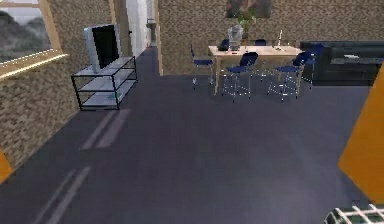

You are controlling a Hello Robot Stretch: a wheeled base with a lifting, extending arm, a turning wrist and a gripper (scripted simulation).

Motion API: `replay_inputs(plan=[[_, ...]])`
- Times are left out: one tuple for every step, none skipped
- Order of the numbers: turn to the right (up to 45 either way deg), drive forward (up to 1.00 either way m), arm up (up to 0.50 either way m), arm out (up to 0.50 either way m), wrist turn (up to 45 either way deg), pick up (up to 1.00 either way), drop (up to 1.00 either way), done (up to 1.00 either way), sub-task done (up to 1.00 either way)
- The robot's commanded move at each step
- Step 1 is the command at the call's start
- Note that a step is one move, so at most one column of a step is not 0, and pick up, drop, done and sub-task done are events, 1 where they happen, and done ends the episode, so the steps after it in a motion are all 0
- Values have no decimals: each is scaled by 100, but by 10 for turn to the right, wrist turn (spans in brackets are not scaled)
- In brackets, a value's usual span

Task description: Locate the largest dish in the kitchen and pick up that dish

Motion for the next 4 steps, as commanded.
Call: replay_inputs(plan=[[0, 85, 0, 0, 0, 0, 0, 0, 0], [450, 0, 0, 0, 0, 0, 0, 0, 0], [30, 0, 0, 0, 0, 0, 0, 0, 0], [0, 100, 0, 0, 0, 0, 0, 0, 0]])
